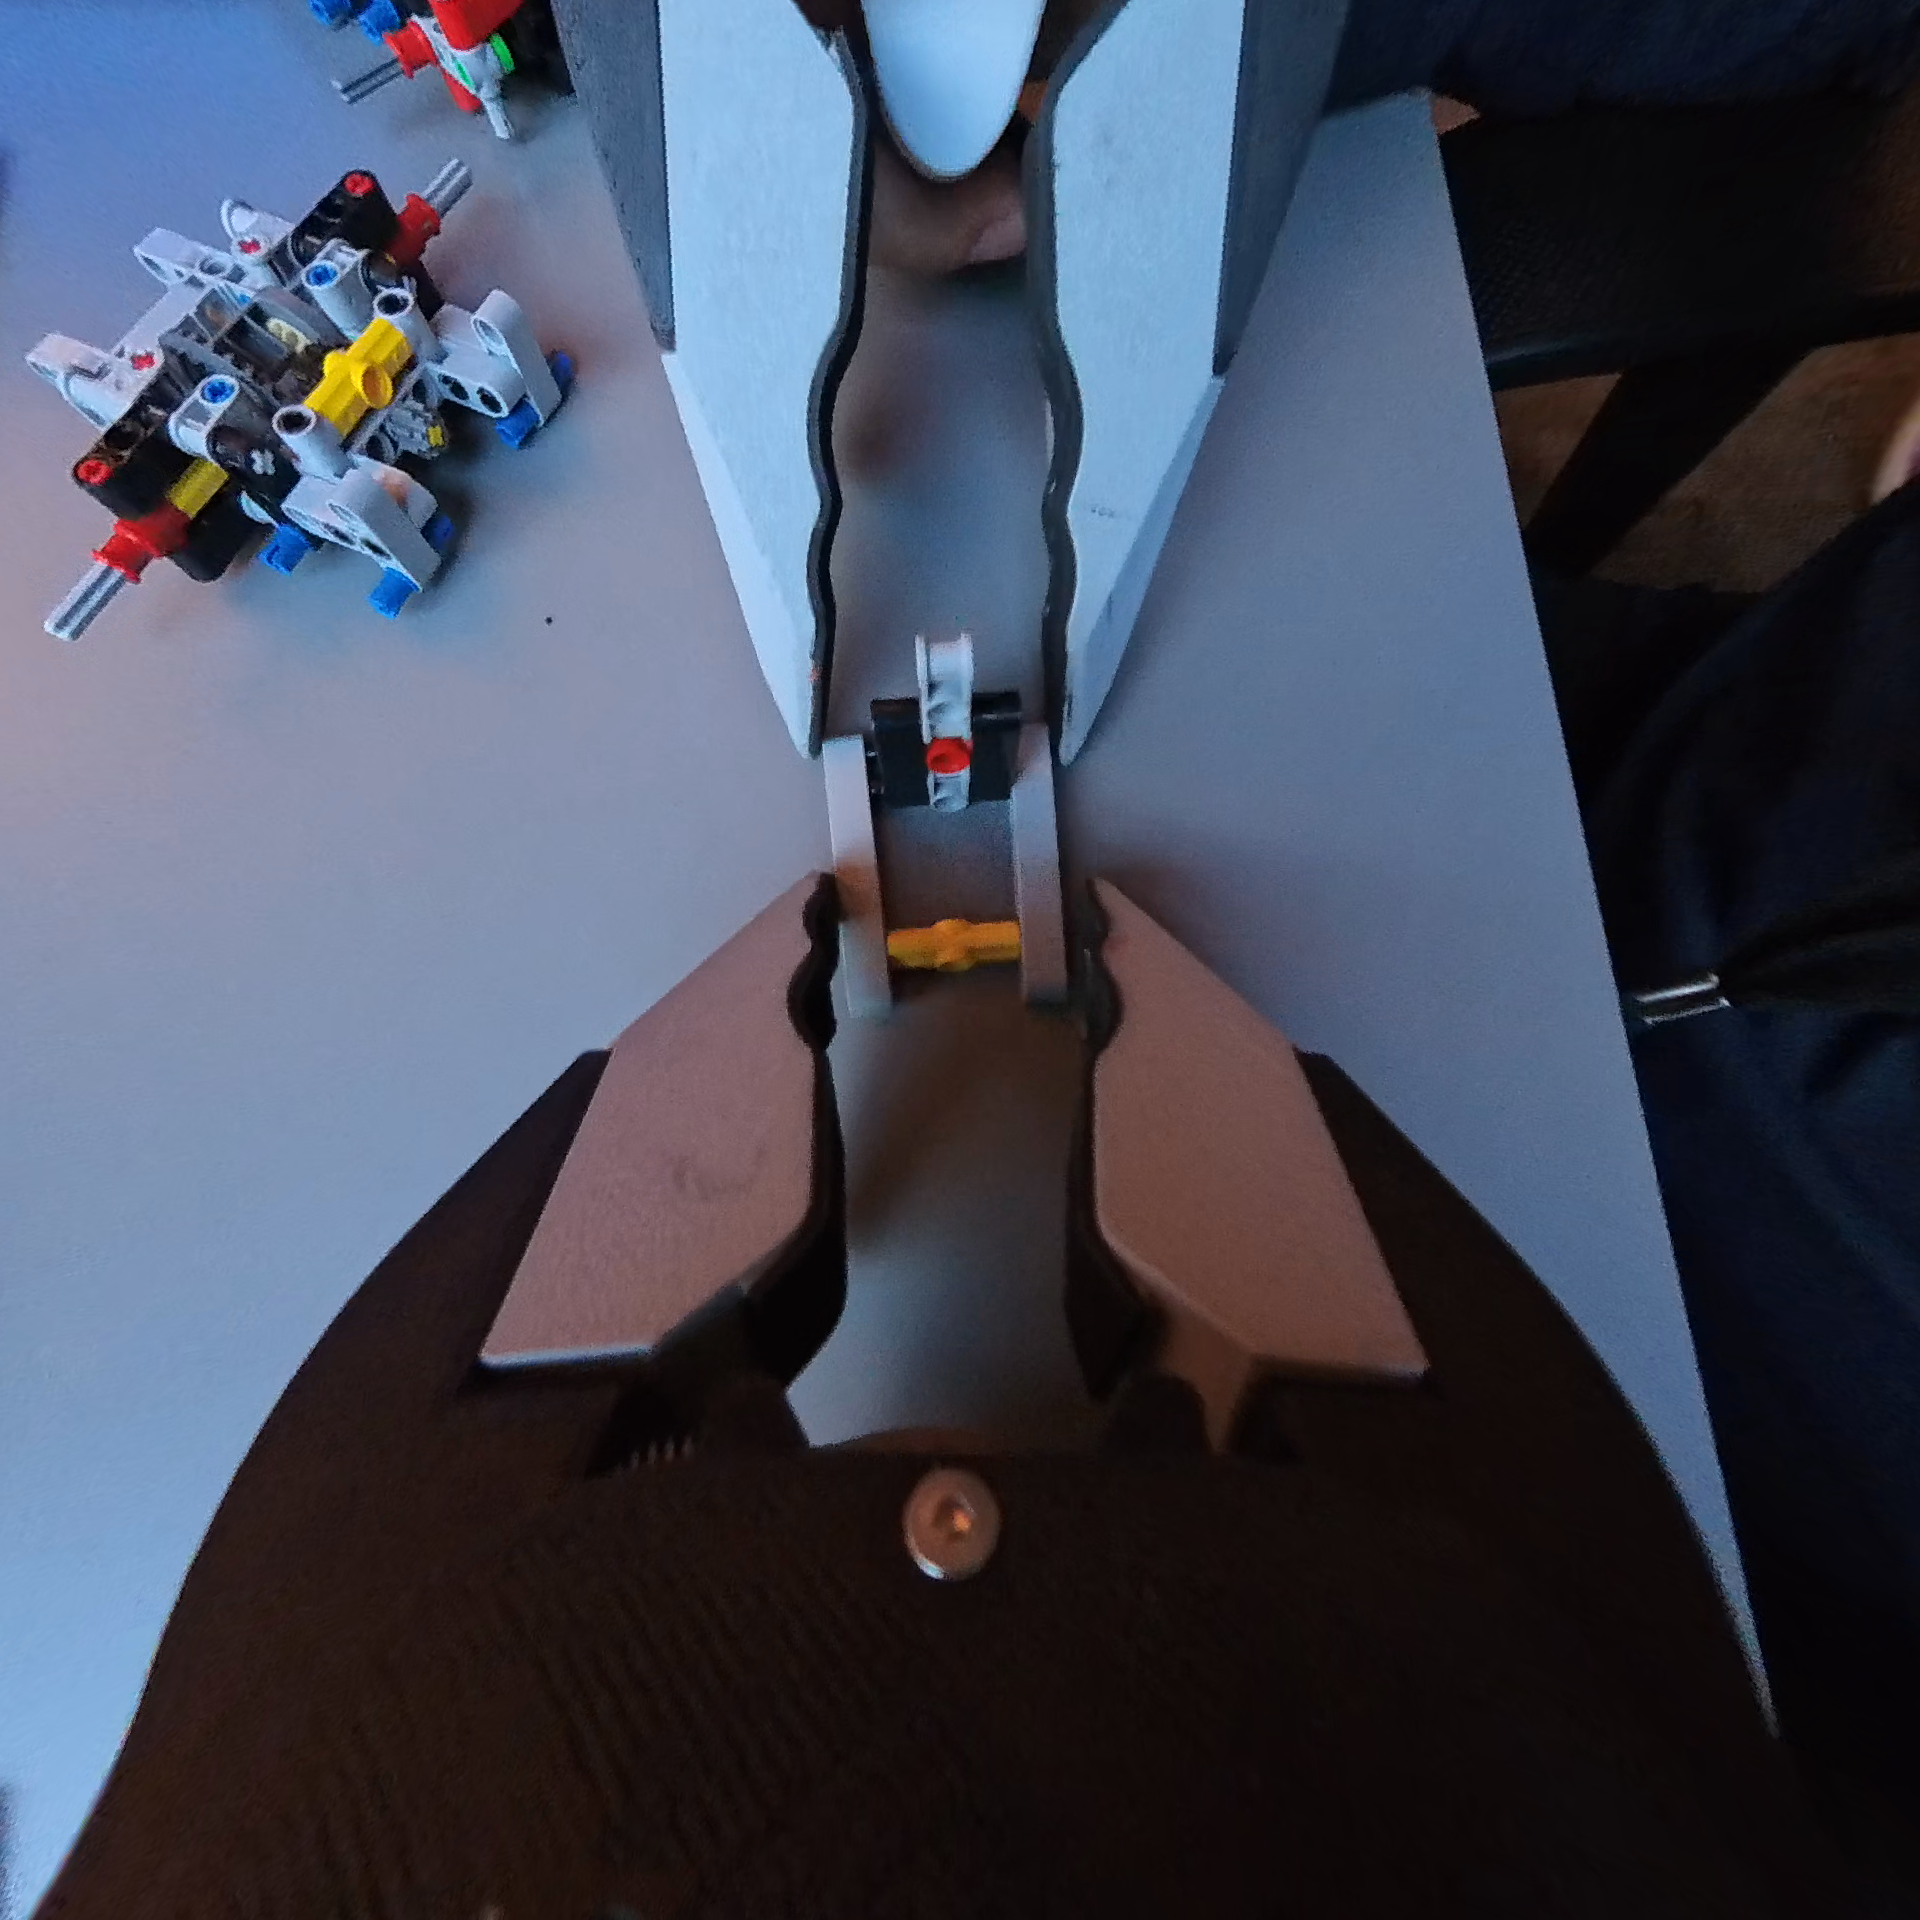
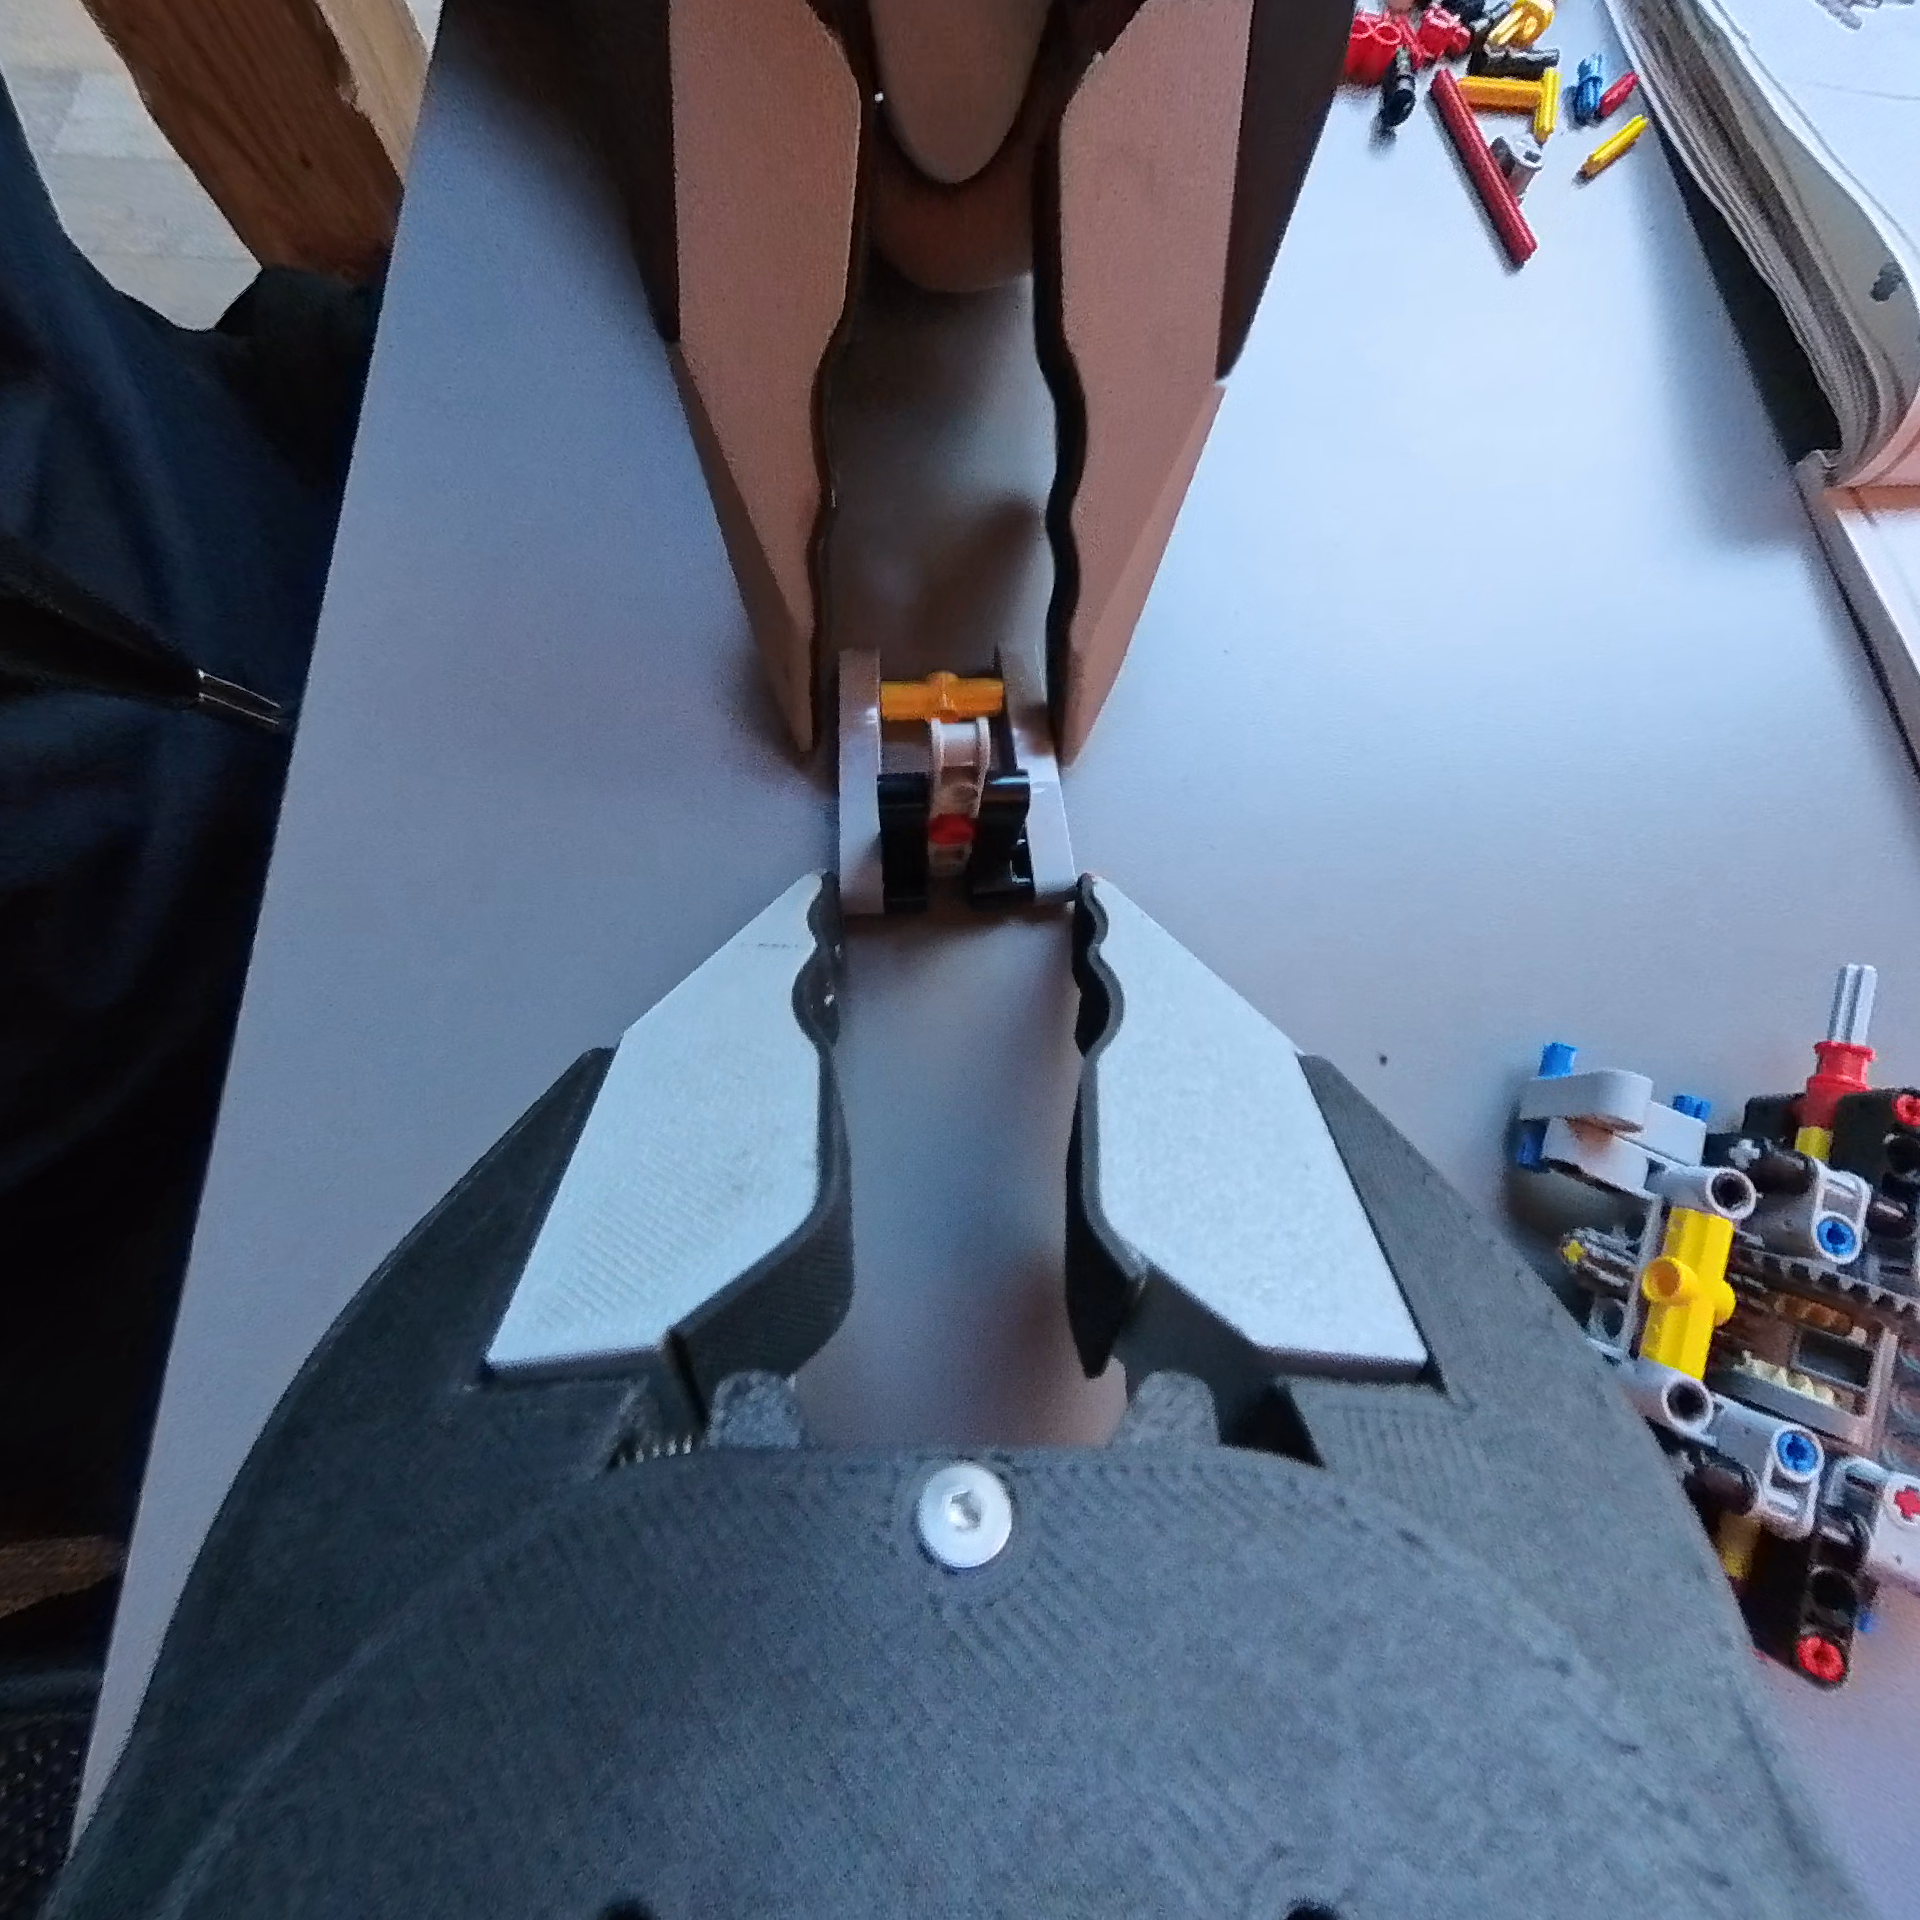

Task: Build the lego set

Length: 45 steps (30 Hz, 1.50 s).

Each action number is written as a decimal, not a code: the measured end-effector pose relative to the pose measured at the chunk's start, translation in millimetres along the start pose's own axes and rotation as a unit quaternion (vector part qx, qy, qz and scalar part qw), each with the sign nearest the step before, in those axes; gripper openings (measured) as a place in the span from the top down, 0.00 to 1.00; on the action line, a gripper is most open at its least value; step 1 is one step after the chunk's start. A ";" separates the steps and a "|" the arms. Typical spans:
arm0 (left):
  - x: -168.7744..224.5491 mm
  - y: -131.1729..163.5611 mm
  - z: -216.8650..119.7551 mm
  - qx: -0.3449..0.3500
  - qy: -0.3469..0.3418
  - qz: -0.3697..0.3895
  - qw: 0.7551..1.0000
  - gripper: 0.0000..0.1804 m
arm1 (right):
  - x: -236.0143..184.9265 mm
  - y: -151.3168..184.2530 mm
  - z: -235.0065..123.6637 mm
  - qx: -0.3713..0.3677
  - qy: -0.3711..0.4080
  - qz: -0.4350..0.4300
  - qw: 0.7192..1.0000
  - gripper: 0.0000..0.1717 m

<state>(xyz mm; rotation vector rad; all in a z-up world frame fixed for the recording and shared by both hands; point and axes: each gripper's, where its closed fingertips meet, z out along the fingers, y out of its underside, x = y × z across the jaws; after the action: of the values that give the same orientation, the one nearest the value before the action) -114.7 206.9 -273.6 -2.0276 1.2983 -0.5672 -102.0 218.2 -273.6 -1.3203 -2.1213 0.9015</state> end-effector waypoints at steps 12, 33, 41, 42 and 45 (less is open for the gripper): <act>-0.7 -1.5 1.7 0.001 0.002 -0.005 1.000 0.77 | -1.8 -3.1 3.7 -0.004 -0.001 0.007 1.000 0.76; -23.6 -7.1 -3.3 0.015 -0.116 0.104 0.988 0.78 | 20.8 -7.6 -0.1 0.001 0.118 -0.091 0.989 0.79; -42.7 6.5 -16.3 0.012 -0.110 0.038 0.993 0.68 | 40.5 -4.1 -5.8 0.001 0.157 -0.069 0.985 0.79; -45.0 7.9 -18.4 0.013 -0.110 0.034 0.993 0.67 | 42.4 -4.4 -6.6 0.002 0.164 -0.070 0.984 0.79; -51.5 9.4 -23.6 0.021 -0.113 0.017 0.993 0.67 | 46.6 -3.0 -6.9 -0.002 0.173 -0.068 0.983 0.79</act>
<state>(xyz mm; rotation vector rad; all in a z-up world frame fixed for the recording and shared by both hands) -157.6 244.1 -264.6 -1.9677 1.1732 -0.3361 -118.4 261.3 -264.2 -1.2152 -1.9144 0.5655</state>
